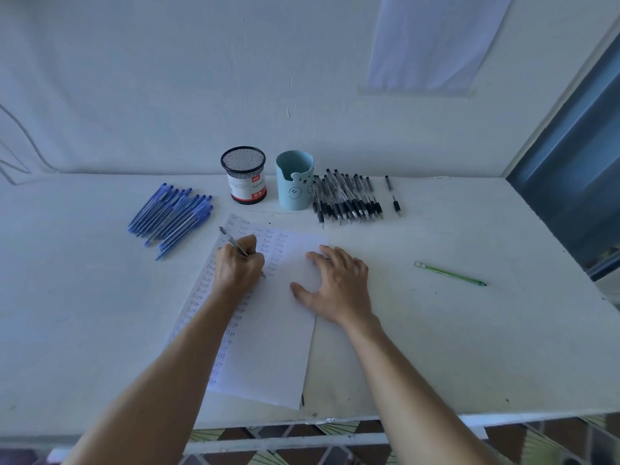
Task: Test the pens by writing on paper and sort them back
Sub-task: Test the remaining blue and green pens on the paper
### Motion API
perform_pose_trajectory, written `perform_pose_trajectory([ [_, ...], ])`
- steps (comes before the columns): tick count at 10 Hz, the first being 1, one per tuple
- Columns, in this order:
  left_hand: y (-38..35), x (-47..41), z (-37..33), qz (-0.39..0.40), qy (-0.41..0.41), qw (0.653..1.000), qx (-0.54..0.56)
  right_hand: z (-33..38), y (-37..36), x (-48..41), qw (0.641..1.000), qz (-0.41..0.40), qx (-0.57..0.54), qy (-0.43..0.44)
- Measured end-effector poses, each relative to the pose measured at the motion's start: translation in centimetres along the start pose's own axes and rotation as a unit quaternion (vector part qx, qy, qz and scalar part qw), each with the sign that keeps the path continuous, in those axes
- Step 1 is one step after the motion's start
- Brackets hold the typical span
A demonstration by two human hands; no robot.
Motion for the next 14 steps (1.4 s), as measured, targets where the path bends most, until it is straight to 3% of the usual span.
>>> perform_pose_trajectory([
  [12, -0.69, 0.06, -0.23, 0.017, -0.005, 1.000, -0.026, 0.22, 0.25, 0.16, 1.000, -0.006, -0.008, -0.007],
  [14, -0.36, -0.15, 0.34, 0.009, 0.011, 1.000, 0.023, 0.31, 0.31, 0.28, 1.000, 0.001, -0.001, -0.009],
])
Point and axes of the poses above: each hand's wrist, its own x-axis away from the middle knuckle, its own y-axis out of the back of the hand, z = x × y, the point moved 6 cm from there along -x, towards the middle knuckle, and after that the axes turned 9 degrees about z, right-handed, at the moved point
